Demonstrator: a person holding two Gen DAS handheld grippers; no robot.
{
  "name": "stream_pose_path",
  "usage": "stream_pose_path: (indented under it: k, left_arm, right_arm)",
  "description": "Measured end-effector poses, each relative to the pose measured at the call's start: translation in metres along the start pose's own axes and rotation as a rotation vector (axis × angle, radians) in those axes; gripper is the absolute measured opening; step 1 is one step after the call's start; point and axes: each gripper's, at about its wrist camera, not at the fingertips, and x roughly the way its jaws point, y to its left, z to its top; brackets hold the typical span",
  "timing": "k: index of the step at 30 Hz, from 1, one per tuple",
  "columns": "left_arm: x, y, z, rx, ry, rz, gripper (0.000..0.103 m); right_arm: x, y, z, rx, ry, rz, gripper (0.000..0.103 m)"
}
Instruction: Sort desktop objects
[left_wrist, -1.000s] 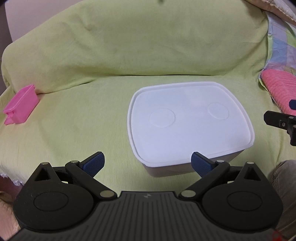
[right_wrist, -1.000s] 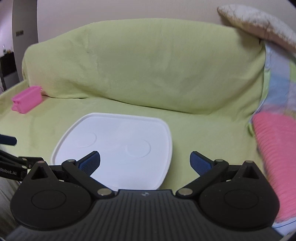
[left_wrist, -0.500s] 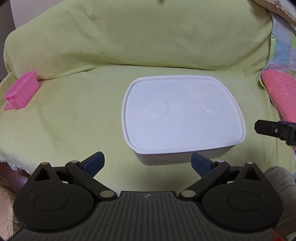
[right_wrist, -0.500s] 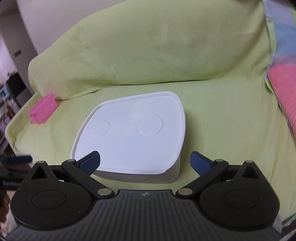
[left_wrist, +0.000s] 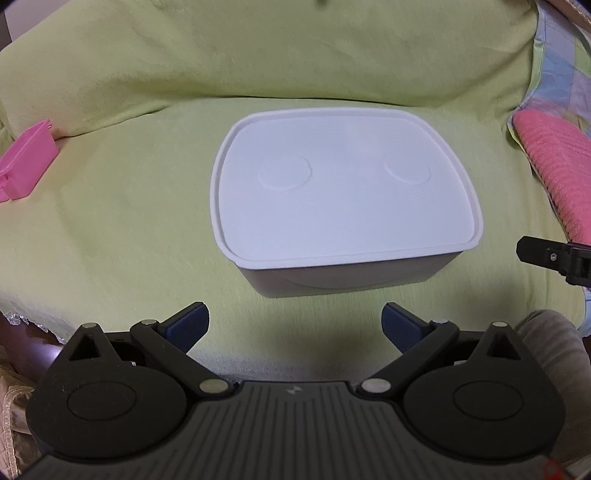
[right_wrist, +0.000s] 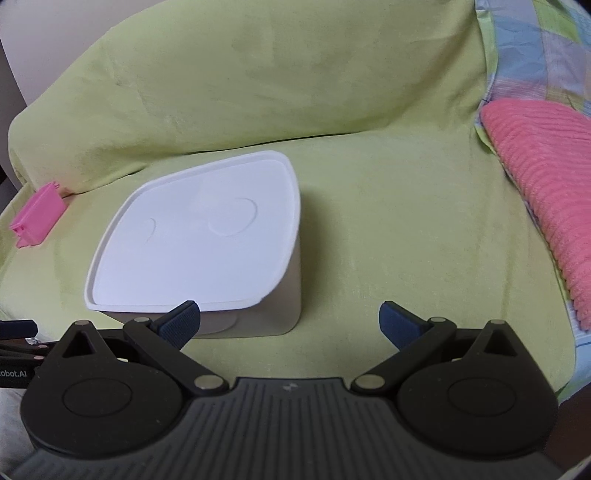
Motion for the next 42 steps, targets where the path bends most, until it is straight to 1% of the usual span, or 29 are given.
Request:
stream_pose_path:
  k: [4,11,15,21,26,30,36,42]
  left_arm:
    - [0.001,0.0,-0.001,0.003,0.003,-0.005,0.101]
    - [-0.003,0.0,-0.003,0.013,-0.009,0.013,0.101]
    - [-0.003,0.003,-0.006,0.009,-0.018,0.032,0.101]
    - [0.001,0.009,-0.006,-0.02,-0.019,0.014,0.1]
    - [0.004,0.004,-0.008,0.002,-0.026,0.005,0.1]
    - [0.006,-0.002,-0.011,0.029,-0.007,0.003,0.1]
    - [0.011,-0.006,-0.013,0.033,0.027,0.005,0.1]
    - [0.016,-0.012,-0.014,0.041,0.036,0.014,0.1]
  right_arm:
    - [-0.005,0.006,0.0,-0.026,-0.017,-0.021,0.102]
    - [-0.015,0.025,-0.003,-0.144,-0.116,-0.129,0.102]
    - [-0.016,0.033,-0.005,-0.17,-0.131,-0.131,0.102]
    - [-0.013,0.028,-0.007,-0.14,-0.115,-0.112,0.102]
    - [-0.01,0.022,-0.013,-0.113,-0.085,-0.1,0.102]
    - [-0.004,0.019,-0.019,-0.101,-0.058,-0.086,0.102]
    - [0.003,0.018,-0.023,-0.099,-0.028,-0.078,0.102]
    - [0.008,0.01,-0.026,-0.068,-0.001,-0.077,0.102]
